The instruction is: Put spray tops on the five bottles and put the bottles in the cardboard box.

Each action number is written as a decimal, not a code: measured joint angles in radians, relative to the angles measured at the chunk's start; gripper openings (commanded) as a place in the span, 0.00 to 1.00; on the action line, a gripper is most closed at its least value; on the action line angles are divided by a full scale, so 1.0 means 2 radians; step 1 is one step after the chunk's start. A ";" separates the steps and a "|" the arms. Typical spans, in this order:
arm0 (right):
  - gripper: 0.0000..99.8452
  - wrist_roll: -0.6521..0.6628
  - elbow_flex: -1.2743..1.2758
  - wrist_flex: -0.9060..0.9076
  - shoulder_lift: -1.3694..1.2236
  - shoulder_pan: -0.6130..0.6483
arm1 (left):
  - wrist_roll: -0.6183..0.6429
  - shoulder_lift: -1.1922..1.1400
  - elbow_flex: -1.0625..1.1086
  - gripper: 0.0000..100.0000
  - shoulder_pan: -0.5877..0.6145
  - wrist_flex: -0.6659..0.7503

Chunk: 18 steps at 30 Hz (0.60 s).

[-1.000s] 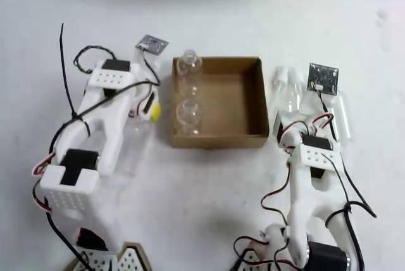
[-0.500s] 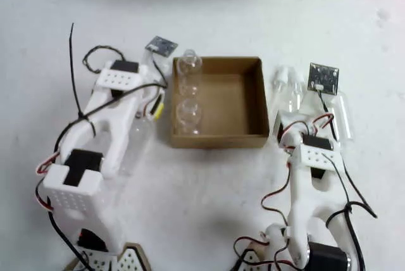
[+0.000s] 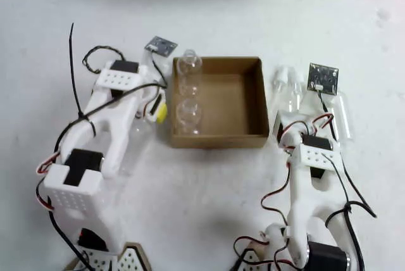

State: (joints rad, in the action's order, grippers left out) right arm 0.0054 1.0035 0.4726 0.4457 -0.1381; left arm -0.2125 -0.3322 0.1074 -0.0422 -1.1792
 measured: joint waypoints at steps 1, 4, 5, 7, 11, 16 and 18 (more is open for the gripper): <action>0.02 0.000 0.000 0.000 0.000 0.000 | 0.000 0.000 0.000 0.08 0.000 0.000; 0.02 0.000 0.000 0.000 0.000 0.000 | 0.000 0.000 0.000 0.02 0.000 0.000; 0.02 0.000 0.000 0.000 0.000 0.000 | 0.001 0.000 0.000 0.03 0.000 0.000; 0.02 0.000 0.000 0.000 0.000 0.000 | 0.001 0.000 0.000 0.03 -0.001 -0.001; 0.02 0.000 0.000 0.000 0.000 0.000 | 0.000 0.000 -0.018 0.02 -0.001 -0.035; 0.02 0.000 0.000 0.000 0.000 0.000 | 0.001 0.000 -0.081 0.02 0.000 -0.115; 0.02 0.000 0.000 0.000 0.000 0.000 | 0.001 0.000 -0.110 0.02 0.000 -0.150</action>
State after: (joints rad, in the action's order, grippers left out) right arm 0.0054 1.0035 0.4726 0.4457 -0.1381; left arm -0.2110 -0.3322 -0.1135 -0.0422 -1.4799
